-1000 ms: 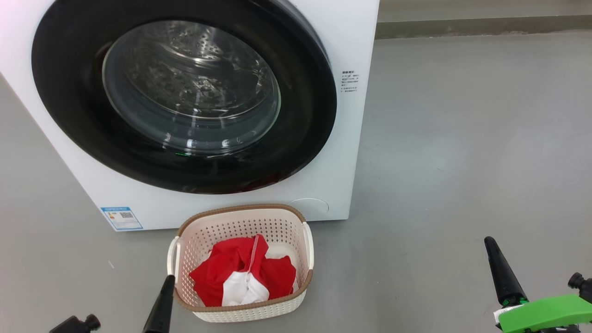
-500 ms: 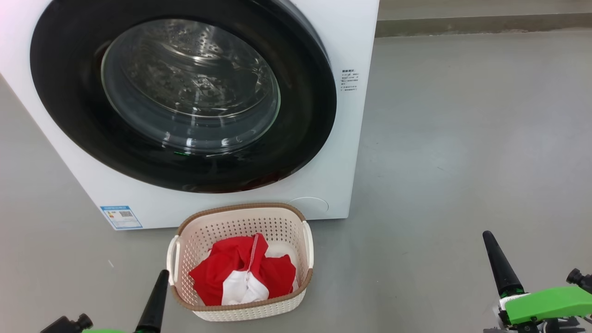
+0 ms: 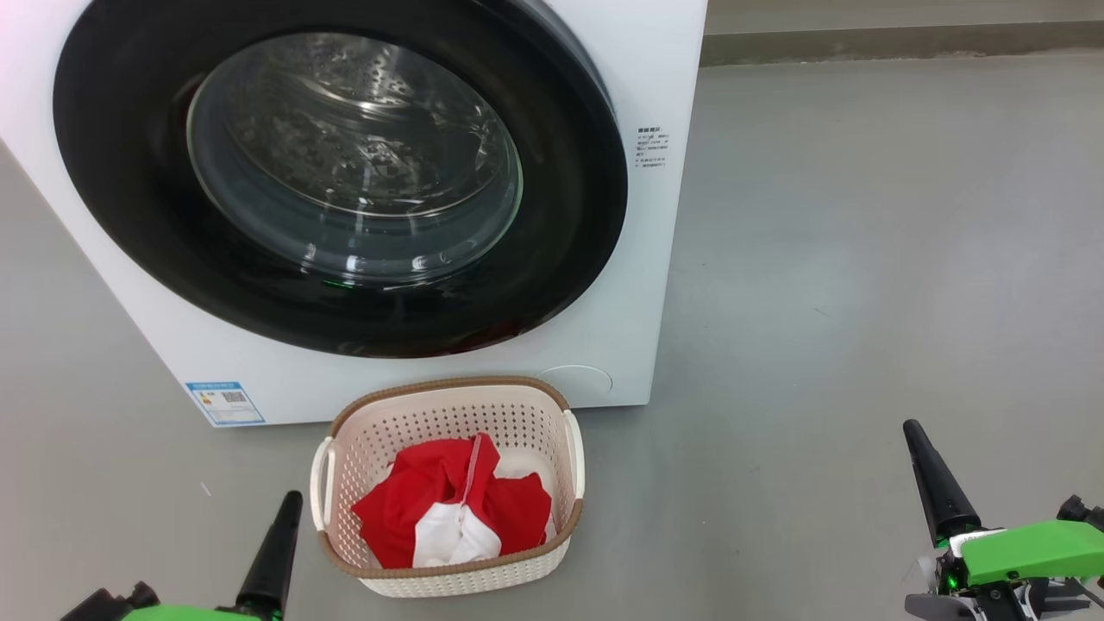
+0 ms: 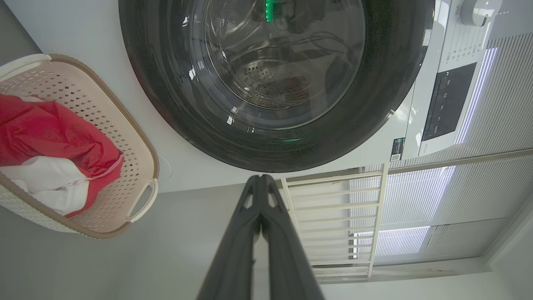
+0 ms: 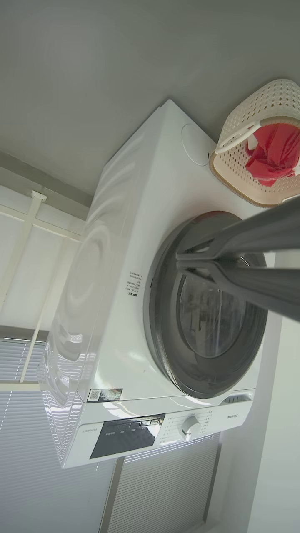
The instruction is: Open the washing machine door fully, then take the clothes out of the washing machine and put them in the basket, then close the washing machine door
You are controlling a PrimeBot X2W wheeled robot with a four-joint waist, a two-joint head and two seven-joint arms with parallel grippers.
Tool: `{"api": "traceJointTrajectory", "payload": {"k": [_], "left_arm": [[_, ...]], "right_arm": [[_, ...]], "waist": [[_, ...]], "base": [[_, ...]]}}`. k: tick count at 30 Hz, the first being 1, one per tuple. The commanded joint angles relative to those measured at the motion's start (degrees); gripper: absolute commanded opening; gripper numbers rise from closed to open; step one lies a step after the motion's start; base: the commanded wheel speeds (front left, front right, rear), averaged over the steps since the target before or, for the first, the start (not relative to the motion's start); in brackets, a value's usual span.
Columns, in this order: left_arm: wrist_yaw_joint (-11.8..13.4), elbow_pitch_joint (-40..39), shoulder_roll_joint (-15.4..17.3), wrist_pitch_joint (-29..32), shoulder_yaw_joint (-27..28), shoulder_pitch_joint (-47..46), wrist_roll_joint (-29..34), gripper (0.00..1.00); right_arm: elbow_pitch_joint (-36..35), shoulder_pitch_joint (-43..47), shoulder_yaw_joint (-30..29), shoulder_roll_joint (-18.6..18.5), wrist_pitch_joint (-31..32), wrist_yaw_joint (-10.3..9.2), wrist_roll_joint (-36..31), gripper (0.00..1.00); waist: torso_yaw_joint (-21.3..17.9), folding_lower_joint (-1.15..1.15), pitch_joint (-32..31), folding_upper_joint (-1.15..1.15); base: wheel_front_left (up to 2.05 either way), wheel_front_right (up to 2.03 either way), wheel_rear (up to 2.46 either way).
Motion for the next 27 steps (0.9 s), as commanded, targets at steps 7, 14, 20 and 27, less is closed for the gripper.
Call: {"api": "traceJointTrajectory", "payload": {"k": [7, 14, 20, 27], "left_arm": [[-1.71, -0.20, 0.15, 1.32, 3.19, -3.65, -5.05, 0.00], [-2.66, 0.71, -0.10, 2.34, 4.33, -4.34, -9.25, 0.00], [-2.66, 0.72, -0.15, 2.40, 4.40, -4.35, -9.19, 0.00], [-2.66, 0.73, -0.21, 2.46, 4.48, -4.35, -9.13, 0.00]], "right_arm": [[-0.14, -4.59, 1.23, -1.47, 1.16, -0.03, 6.20, 0.00], [0.93, -5.72, 1.40, -1.77, 1.91, -0.04, 11.27, 0.00], [0.95, -5.72, 1.32, -1.71, 1.98, -0.04, 11.20, 0.00], [0.96, -5.73, 1.22, -1.63, 2.06, -0.04, 11.11, 0.00]], "waist": [[-0.02, 0.00, 0.12, 0.00], [-0.03, 0.00, 0.24, 0.00], [-0.03, 0.00, 0.24, 0.00], [-0.03, 0.00, 0.24, 0.00]], "base": [[0.00, 0.00, 0.00], [0.00, 0.00, 0.00], [0.00, 0.00, 0.00], [0.00, 0.00, 0.00]]}}
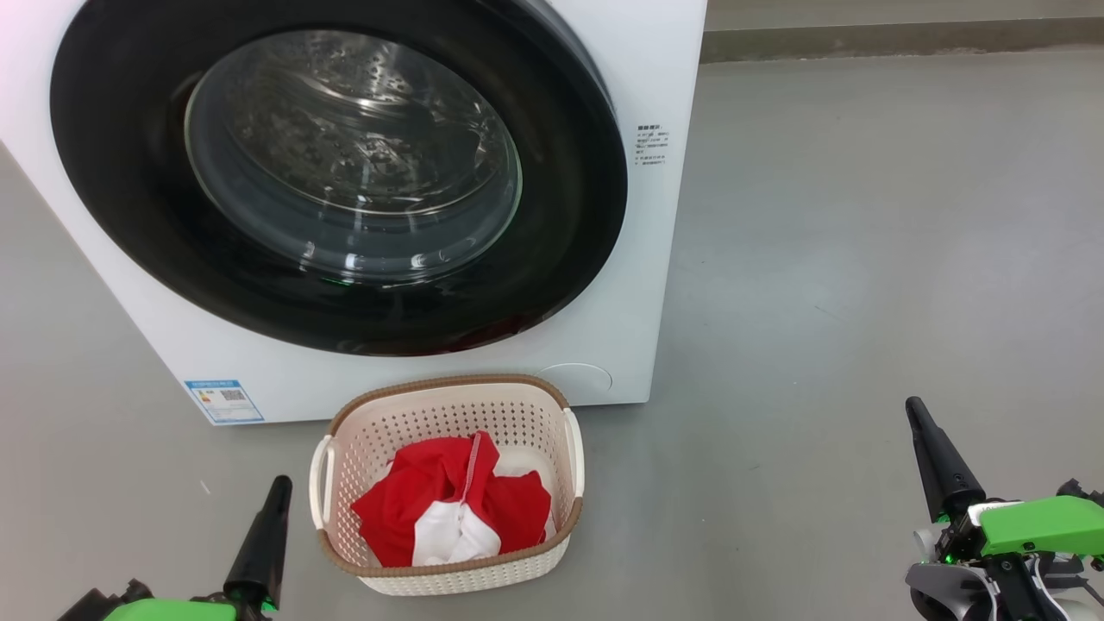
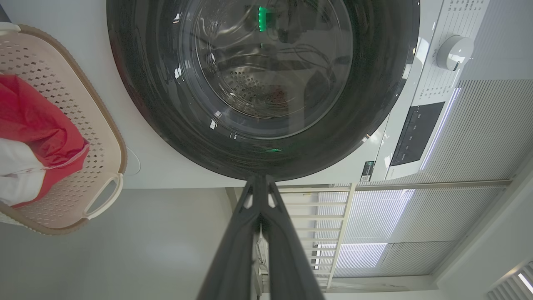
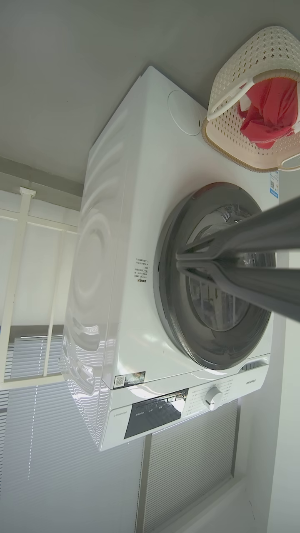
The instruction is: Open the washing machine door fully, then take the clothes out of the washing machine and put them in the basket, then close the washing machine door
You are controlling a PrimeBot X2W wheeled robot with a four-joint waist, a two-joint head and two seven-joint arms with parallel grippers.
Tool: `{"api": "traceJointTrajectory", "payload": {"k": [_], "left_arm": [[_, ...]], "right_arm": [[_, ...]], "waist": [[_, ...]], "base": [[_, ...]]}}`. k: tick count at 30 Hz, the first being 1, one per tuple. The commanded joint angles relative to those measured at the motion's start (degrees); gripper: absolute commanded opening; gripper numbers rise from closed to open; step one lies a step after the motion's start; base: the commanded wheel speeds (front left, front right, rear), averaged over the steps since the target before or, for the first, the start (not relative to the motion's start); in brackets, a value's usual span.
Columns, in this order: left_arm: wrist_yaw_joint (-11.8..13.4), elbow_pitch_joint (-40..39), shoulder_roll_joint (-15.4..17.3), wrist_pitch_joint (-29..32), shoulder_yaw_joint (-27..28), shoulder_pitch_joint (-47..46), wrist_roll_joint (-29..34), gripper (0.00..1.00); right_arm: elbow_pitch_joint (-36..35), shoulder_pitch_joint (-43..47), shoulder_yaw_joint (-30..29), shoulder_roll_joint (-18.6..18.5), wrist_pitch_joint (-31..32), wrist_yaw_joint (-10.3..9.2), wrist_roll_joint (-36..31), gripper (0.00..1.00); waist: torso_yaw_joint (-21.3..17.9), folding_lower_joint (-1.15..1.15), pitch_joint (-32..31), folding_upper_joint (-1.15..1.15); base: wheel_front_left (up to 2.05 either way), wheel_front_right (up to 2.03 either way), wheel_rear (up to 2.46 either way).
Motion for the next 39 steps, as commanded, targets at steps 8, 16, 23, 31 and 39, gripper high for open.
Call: {"api": "traceJointTrajectory", "payload": {"k": [8, 16, 23, 31, 39], "left_arm": [[-0.58, -1.17, 0.78, 0.30, 2.27, -2.44, -0.23, 0.00], [-0.58, -1.16, 0.72, 0.37, 2.36, -2.45, -0.15, 0.00], [-0.58, -1.15, 0.66, 0.43, 2.44, -2.45, -0.08, 0.00], [-0.57, -1.15, 0.60, 0.50, 2.52, -2.46, -0.01, 0.00], [-0.57, -1.15, 0.54, 0.56, 2.60, -2.46, 0.05, 0.00]], "right_arm": [[-1.41, -2.33, 0.98, -0.76, 0.28, 0.02, 0.37, 0.00], [-1.39, -2.34, 0.88, -0.68, 0.36, 0.02, 0.28, 0.00], [-1.38, -2.34, 0.78, -0.61, 0.44, 0.02, 0.20, 0.00], [-1.36, -2.35, 0.68, -0.54, 0.52, 0.02, 0.12, 0.00], [-1.35, -2.35, 0.59, -0.47, 0.59, 0.02, 0.04, 0.00]], "waist": [[0.00, 0.00, 0.00, 0.00], [0.00, 0.00, 0.00, 0.00], [0.00, 0.00, 0.00, 0.00], [0.00, 0.00, 0.00, 0.00], [0.00, 0.00, -0.01, 0.00]], "base": [[0.00, 0.00, 0.00], [0.00, 0.00, 0.00], [0.00, 0.00, 0.00], [0.00, 0.00, 0.00], [0.00, 0.00, 0.00]]}}
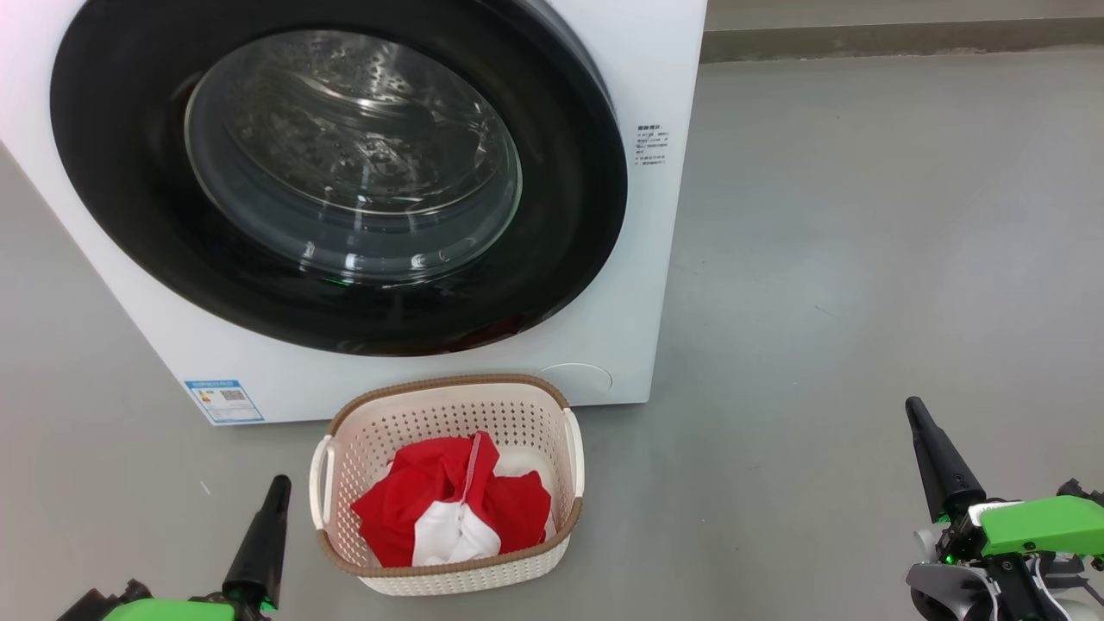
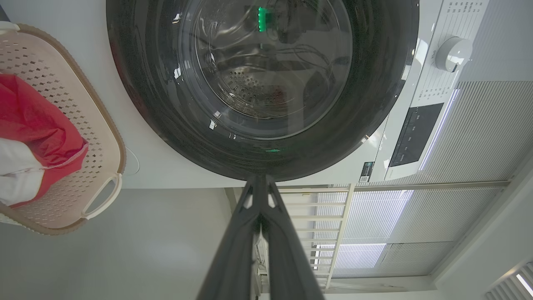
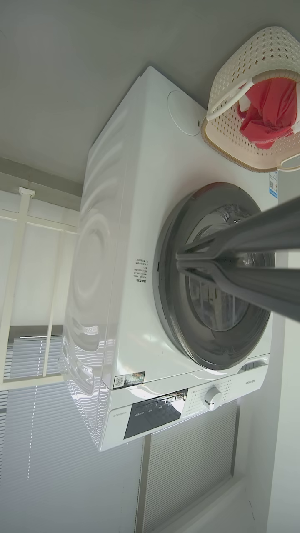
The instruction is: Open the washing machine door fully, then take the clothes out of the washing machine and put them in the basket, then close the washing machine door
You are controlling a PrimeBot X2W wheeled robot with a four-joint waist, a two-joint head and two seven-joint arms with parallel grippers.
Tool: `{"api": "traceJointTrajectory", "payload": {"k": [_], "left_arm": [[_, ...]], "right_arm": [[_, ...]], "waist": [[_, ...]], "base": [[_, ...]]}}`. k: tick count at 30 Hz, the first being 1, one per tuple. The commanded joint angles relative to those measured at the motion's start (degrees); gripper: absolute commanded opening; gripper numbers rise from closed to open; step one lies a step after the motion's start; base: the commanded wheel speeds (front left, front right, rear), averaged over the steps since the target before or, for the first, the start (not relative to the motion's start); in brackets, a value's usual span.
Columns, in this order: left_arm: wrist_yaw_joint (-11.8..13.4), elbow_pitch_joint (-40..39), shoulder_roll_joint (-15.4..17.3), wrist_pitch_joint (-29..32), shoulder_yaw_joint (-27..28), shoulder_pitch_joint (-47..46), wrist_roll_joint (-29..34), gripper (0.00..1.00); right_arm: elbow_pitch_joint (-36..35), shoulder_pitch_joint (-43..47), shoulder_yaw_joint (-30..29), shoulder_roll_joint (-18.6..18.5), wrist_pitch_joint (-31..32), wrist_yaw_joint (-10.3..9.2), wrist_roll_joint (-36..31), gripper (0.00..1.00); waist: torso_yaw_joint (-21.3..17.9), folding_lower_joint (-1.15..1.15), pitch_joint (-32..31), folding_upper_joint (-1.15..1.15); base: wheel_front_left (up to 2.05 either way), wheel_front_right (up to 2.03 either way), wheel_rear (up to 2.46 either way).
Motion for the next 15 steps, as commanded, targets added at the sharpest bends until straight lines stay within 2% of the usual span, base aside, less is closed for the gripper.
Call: {"api": "traceJointTrajectory", "payload": {"k": [1, 15], "left_arm": [[-0.57, -1.16, 0.82, 0.23, 2.19, -2.46, 0.05, 0.00], [-0.56, -1.16, 0.71, 0.35, 2.34, -2.47, 0.18, 0.00]], "right_arm": [[-1.40, -2.35, 0.77, -0.52, 0.26, 0.02, 0.10, 0.00], [-1.38, -2.36, 0.60, -0.39, 0.40, 0.02, -0.05, 0.00]], "waist": [[0.00, 0.00, 0.00, 0.00], [0.00, 0.00, 0.00, 0.00]], "base": [[0.00, 0.00, 0.00], [0.00, 0.00, 0.00]]}}
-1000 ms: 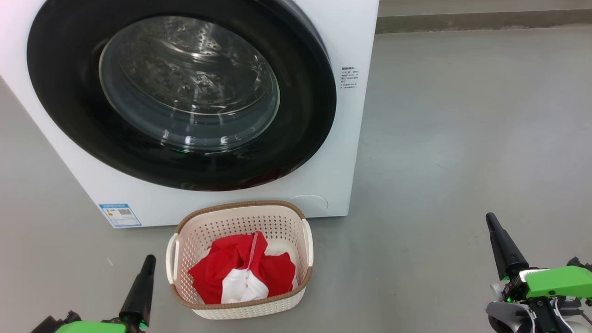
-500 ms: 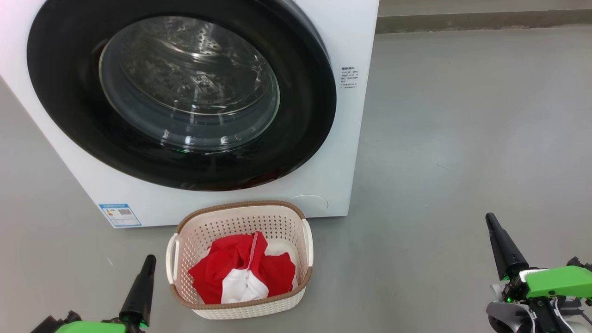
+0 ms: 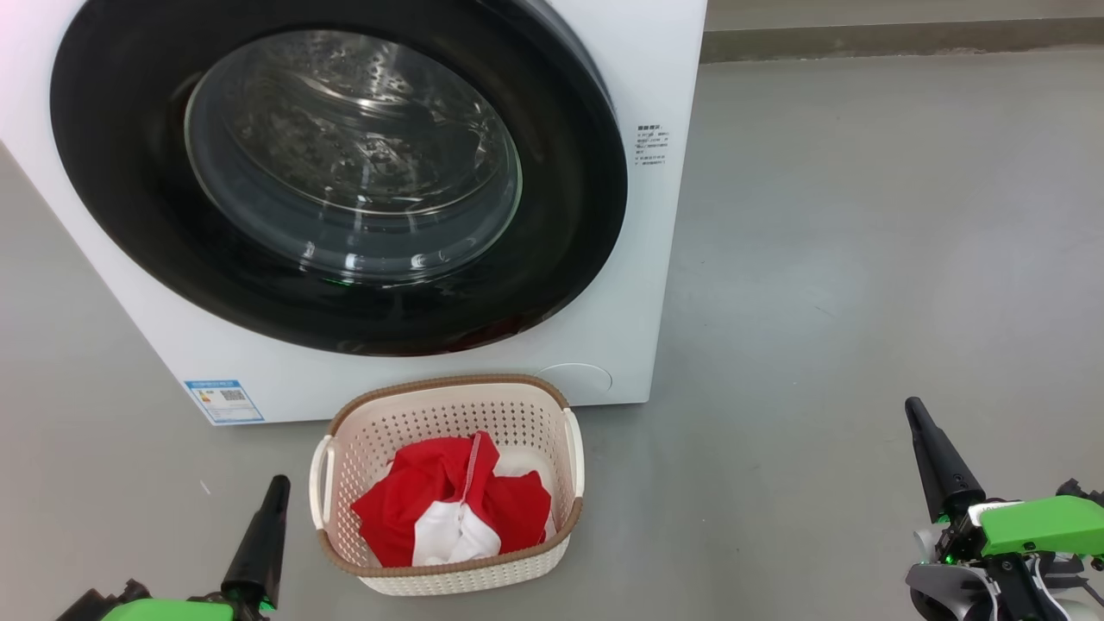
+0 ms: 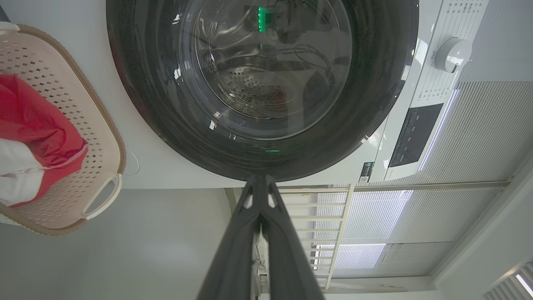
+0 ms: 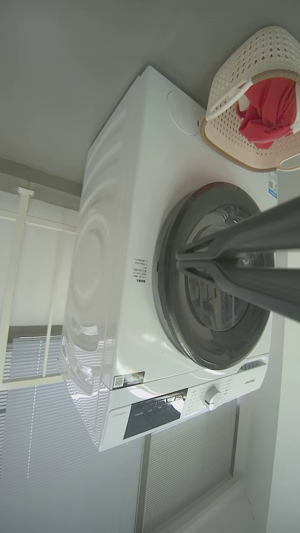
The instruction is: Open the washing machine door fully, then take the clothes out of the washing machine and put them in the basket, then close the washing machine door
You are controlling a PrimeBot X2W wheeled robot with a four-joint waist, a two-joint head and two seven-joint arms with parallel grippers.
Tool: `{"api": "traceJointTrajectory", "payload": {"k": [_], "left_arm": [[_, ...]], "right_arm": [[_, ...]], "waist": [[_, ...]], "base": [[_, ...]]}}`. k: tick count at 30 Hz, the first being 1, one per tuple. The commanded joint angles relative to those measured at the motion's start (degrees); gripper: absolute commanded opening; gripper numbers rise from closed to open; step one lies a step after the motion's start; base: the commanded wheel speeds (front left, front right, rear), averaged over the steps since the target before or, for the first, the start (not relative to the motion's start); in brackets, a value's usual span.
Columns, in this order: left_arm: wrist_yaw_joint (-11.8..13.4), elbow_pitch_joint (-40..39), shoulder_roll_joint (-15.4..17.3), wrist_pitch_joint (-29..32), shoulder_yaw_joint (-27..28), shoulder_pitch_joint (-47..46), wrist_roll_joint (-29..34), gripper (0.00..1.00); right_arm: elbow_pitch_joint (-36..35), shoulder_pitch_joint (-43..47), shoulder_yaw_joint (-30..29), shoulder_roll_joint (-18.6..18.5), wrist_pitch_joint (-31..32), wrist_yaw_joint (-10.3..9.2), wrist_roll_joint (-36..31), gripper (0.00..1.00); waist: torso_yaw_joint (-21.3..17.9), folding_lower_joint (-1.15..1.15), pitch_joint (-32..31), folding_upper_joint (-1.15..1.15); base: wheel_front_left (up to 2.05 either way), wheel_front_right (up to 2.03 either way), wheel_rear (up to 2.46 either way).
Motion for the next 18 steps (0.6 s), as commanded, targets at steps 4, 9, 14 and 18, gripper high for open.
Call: {"api": "traceJointTrajectory", "payload": {"k": [4, 9, 14, 18], "left_arm": [[-0.55, -1.16, 0.72, 0.22, 2.18, -2.47, 0.20, 0.00], [-0.55, -1.15, 0.69, 0.26, 2.23, -2.47, 0.25, 0.00], [-0.55, -1.15, 0.65, 0.30, 2.28, -2.48, 0.29, 0.00], [-0.54, -1.15, 0.62, 0.33, 2.33, -2.48, 0.32, 0.00]], "right_arm": [[-1.38, -2.36, 0.66, -0.45, 0.24, 0.02, -0.07, 0.00], [-1.38, -2.37, 0.60, -0.40, 0.28, 0.02, -0.12, 0.00], [-1.37, -2.37, 0.54, -0.36, 0.33, 0.02, -0.17, 0.00], [-1.36, -2.37, 0.50, -0.33, 0.37, 0.02, -0.21, 0.00]], "waist": [[0.00, 0.00, 0.00, 0.00], [0.00, 0.00, 0.00, 0.00], [0.00, 0.00, 0.00, 0.00], [0.00, 0.00, 0.00, 0.00]], "base": [[0.00, 0.00, 0.00], [0.00, 0.00, 0.00], [0.00, 0.00, 0.00], [0.00, 0.00, 0.00]]}}
